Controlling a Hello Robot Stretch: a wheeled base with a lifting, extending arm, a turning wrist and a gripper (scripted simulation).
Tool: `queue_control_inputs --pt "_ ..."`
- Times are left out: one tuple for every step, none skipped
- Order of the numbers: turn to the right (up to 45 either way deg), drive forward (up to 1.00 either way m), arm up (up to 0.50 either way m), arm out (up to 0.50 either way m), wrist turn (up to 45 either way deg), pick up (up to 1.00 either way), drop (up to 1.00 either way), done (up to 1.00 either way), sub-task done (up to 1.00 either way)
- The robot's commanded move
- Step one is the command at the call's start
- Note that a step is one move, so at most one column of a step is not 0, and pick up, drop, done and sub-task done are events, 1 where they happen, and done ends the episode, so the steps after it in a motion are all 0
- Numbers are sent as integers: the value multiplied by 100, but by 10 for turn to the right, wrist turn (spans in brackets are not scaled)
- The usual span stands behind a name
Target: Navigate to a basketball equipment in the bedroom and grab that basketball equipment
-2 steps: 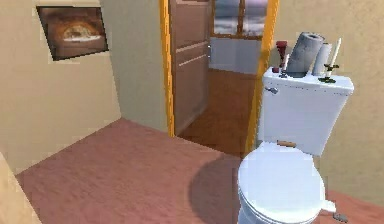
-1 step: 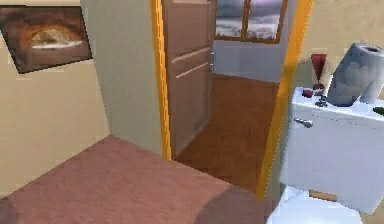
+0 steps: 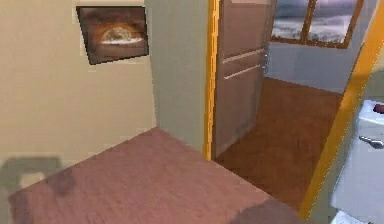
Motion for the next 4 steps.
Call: queue_control_inputs --pt "0 45 0 0 0 0 0 0 0" --pt "240 0 0 0 0 0 0 0 0" --pt "0 45 0 0 0 0 0 0 0" --pt "180 0 0 0 0 0 0 0 0"
